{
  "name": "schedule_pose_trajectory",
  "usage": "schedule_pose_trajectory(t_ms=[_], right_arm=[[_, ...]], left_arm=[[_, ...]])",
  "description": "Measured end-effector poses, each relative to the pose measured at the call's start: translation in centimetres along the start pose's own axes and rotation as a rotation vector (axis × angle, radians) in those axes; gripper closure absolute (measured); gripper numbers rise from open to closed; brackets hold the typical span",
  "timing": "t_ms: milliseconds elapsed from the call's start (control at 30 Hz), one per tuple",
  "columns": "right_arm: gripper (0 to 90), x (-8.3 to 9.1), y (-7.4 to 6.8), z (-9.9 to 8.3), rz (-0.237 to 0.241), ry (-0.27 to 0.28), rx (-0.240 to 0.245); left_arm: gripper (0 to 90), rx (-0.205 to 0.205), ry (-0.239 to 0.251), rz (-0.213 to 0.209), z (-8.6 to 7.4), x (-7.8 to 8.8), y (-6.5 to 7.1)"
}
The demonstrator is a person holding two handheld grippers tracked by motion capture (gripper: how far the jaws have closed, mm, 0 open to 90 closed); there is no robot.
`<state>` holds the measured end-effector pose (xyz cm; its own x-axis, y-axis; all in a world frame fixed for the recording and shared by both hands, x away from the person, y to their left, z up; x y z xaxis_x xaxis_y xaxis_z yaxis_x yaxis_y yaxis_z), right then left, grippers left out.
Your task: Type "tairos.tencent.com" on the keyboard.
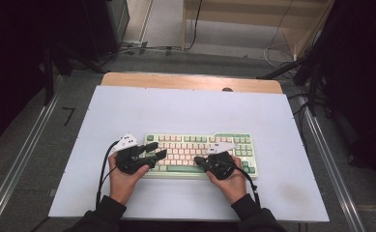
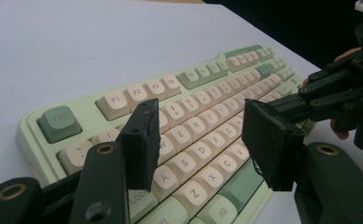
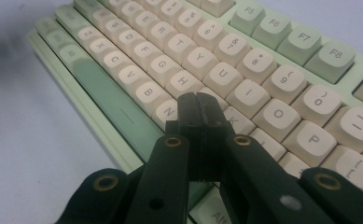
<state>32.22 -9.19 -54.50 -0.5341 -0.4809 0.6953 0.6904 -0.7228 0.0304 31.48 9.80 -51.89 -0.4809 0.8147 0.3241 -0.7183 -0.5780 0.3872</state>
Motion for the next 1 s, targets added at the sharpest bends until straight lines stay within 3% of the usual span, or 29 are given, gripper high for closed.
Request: schedule_pose_trajectory(t_ms=[233, 533, 867, 1000], right_arm=[[87.7, 1.6, 0.4, 1.0, 0.014, 0.065, -0.028], [81.6, 2.3, 1.0, 1.3, 0.024, 0.097, -0.067], [46.1, 2.7, 2.0, 1.5, -0.005, 0.132, -0.112], [39.9, 2.8, 2.4, 1.5, -0.027, 0.141, -0.135]], left_arm=[[48.0, 0.002, 0.005, 0.002, 0.1, 0.1, 0.0], [48.0, 0.0, 0.01, 0.002, 0.1, 0.1, 0.0], [47.9, -0.003, 0.013, 0.005, 0.2, 0.2, -0.1], [47.0, -0.004, 0.014, 0.009, 0.2, 0.2, -0.1]])
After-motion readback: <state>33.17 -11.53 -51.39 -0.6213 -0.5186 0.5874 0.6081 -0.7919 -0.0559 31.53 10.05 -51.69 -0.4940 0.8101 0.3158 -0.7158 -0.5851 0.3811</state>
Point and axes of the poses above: each handheld gripper's, and its own axes: x roughly backward along the jaws, z roughly out of its top, y roughly to its right, the point moved 8 cm from there along -x, roughly forward along the jaws, and after that the axes turned 11 degrees about -z, right-handed, at the moved point
